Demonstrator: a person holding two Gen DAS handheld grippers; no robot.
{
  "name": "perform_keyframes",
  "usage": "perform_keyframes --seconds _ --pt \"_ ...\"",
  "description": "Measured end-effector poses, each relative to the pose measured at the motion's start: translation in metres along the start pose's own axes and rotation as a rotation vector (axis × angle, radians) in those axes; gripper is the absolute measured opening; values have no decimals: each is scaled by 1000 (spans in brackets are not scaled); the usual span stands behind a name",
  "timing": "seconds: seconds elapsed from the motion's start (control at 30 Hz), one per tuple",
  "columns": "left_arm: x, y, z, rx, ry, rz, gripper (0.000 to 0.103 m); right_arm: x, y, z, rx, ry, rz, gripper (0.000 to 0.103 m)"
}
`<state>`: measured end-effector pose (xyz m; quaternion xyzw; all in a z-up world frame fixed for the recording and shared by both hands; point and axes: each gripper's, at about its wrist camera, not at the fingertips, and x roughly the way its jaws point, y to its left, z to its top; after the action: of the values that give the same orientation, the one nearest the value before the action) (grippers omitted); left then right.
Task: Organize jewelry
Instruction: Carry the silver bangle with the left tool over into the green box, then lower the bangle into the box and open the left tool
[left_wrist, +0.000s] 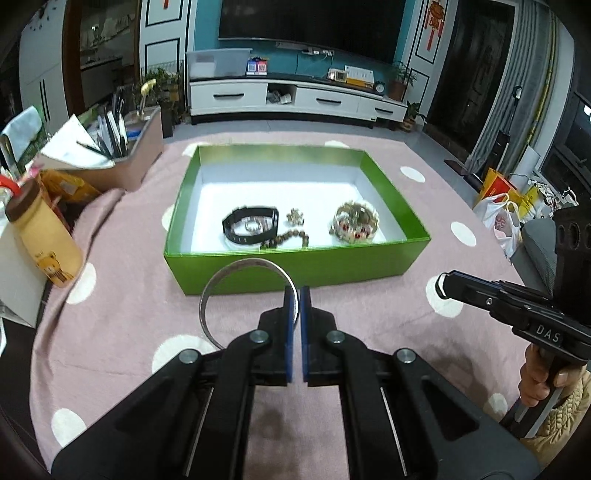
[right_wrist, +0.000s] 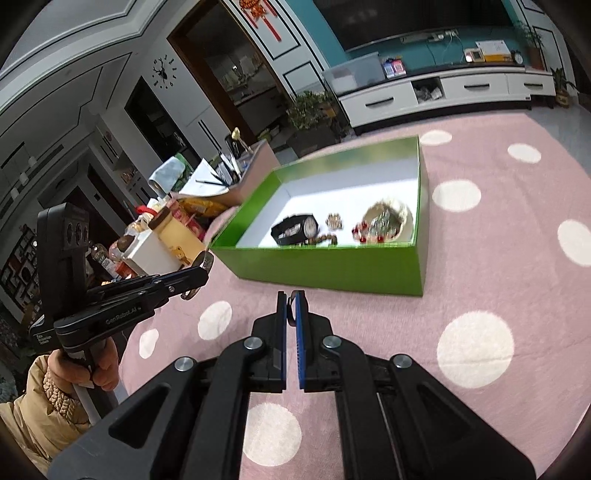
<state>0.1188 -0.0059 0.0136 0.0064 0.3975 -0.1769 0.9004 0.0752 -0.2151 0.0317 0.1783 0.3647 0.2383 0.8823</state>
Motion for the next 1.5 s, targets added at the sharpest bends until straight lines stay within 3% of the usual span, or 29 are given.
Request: perform_keyframes --seconds 0.47,0.83,1.13,1.4,1.5 --pt "-10 -12 41 38 -68 29 2 -16 4 34 -41 -88 -22 4" --pt "25 -6 80 34 -63 41 2 6 5 72 -75 -108 -79 4" --pt "77 5 109 1 -4 43 3 71 -10 107 -64 -18 -163 4" --pt "126 13 119 -7 66 82 6 128 -31 113 -42 87 -251 4" --pt "138 16 117 -11 90 91 6 137 -37 113 -40 109 -275 14"
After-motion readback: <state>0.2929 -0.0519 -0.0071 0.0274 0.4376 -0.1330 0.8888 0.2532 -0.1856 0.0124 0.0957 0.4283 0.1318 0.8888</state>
